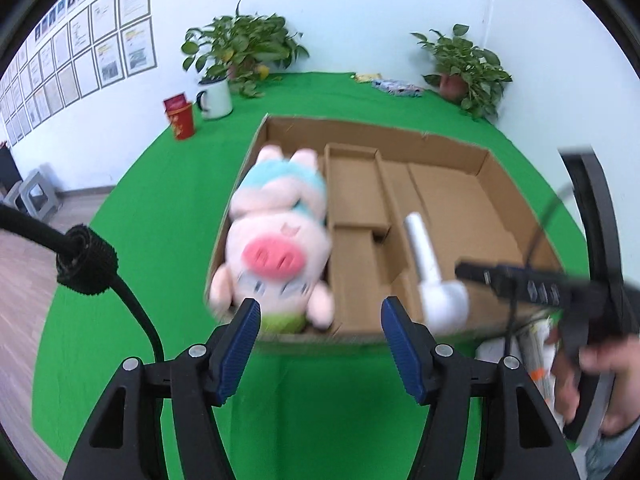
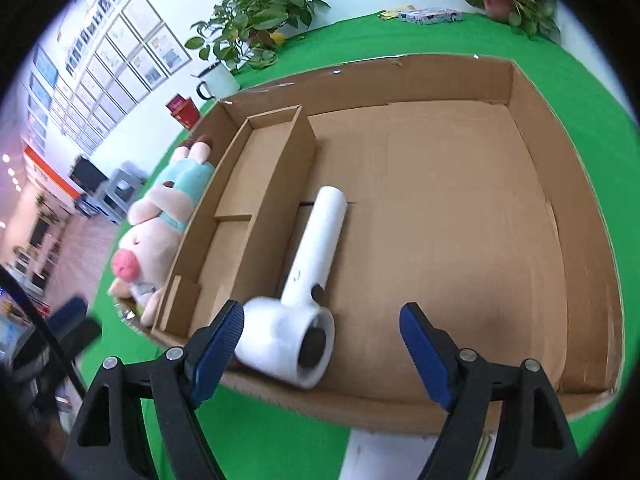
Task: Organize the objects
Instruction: 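Move the right gripper to the white rectangular device and grasp it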
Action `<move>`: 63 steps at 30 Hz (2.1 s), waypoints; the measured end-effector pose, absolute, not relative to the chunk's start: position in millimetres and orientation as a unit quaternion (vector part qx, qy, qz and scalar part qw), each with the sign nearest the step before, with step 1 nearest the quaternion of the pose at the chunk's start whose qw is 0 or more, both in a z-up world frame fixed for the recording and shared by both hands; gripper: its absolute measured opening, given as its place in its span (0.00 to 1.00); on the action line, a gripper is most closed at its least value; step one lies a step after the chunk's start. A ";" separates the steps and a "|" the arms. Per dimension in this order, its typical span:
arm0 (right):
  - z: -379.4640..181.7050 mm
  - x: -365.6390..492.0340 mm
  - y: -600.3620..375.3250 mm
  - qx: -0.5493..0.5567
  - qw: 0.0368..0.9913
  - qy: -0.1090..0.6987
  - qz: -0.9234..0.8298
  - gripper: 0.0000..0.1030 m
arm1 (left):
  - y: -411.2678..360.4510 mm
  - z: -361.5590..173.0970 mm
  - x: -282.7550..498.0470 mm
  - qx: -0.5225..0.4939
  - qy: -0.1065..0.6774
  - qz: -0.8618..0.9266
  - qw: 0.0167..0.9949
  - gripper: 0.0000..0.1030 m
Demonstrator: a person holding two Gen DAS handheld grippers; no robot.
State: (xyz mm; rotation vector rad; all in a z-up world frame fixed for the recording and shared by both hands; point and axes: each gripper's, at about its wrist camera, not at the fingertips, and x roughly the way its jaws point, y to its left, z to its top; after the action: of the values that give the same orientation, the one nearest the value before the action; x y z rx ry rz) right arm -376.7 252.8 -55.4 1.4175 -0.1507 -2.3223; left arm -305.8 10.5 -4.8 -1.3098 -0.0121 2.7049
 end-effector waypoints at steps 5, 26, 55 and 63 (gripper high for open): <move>-69.6 -388.0 231.6 0.532 0.183 -0.028 -0.826 0.56 | 0.1 -29.5 -293.0 -0.445 -0.019 0.892 0.078 0.59; -45.2 -330.2 255.4 0.463 0.159 0.009 -0.872 0.81 | 25.4 -29.0 -273.2 -0.391 -0.030 0.914 0.102 0.75; -97.5 -198.3 322.6 0.414 0.231 0.069 -0.877 0.81 | 117.0 -93.7 -272.9 -0.494 -0.109 0.793 0.338 0.63; -97.1 -208.4 320.1 0.423 0.210 0.048 -0.880 0.81 | 154.1 -127.4 -292.3 -0.535 -0.114 0.753 0.365 0.57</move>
State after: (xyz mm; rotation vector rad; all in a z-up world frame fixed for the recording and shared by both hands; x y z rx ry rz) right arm -208.4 320.1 -97.1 1.1773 0.1332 -2.4476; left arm -292.3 154.1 -127.4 -1.3769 -0.2934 1.9359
